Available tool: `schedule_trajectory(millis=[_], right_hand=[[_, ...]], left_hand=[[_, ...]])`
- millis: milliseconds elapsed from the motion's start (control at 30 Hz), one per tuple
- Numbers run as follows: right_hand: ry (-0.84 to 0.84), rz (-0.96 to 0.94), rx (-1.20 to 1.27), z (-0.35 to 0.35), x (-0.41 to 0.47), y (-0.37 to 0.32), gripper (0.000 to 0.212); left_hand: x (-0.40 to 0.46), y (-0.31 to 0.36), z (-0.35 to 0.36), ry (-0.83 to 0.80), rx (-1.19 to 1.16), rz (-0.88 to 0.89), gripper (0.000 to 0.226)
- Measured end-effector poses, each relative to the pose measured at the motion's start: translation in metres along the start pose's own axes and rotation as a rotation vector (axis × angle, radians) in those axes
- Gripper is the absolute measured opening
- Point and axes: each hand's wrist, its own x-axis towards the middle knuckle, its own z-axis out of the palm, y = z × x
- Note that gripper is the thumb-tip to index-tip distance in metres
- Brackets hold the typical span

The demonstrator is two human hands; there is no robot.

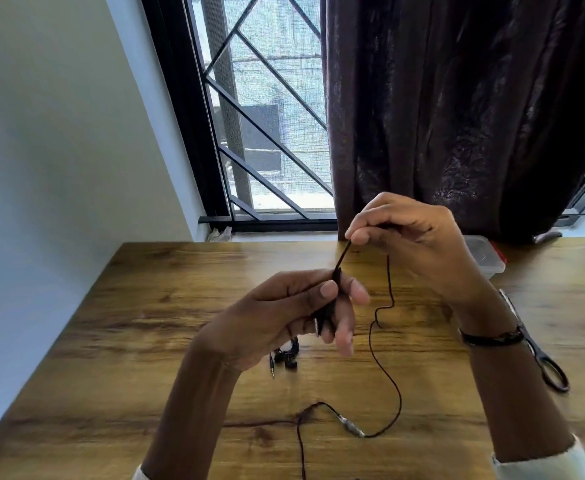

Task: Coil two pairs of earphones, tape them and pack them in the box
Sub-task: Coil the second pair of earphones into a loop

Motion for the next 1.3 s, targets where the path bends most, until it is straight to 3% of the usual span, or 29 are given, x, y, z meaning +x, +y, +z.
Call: schedule_trajectory(millis=[167, 267, 333, 567, 833, 967, 1167, 1300], right_hand=[[0.042, 0.035, 0.1, 0.006, -0.004, 0.009, 0.012], [0.102, 0.104, 0.161, 0.015, -0.014, 0.021, 0.009], [0.153, 0.146, 0.19, 0.024, -0.025, 0.028, 0.019], [0.199, 0.272, -0.032, 0.061, -0.066, 0.02, 0.028], [0.191, 0.323, -0.246, 0.063, -0.085, -0.004, 0.017], [0.109, 0.27, -0.361, 0.057, -0.083, -0.017, 0.019], [-0.041, 0.267, -0.552, 0.052, -0.076, -0.035, 0.042], [-0.122, 0.199, -0.584, 0.035, -0.061, -0.043, 0.039]], left_hand=[[0.003, -0.002, 0.0, -0.031, -0.033, 0.061, 0.032], [0.006, -0.003, 0.0, 0.028, -0.052, 0.11, 0.035], [0.007, -0.004, -0.002, 0.082, -0.055, 0.128, 0.037], [0.007, -0.009, -0.011, 0.157, -0.017, 0.152, 0.046], [0.01, -0.017, -0.017, 0.128, 0.09, 0.153, 0.055], [0.011, -0.019, -0.018, 0.113, 0.135, 0.143, 0.057], [0.013, -0.023, -0.014, 0.149, 0.325, 0.108, 0.055], [0.008, -0.023, -0.008, 0.051, 0.34, 0.043, 0.053]])
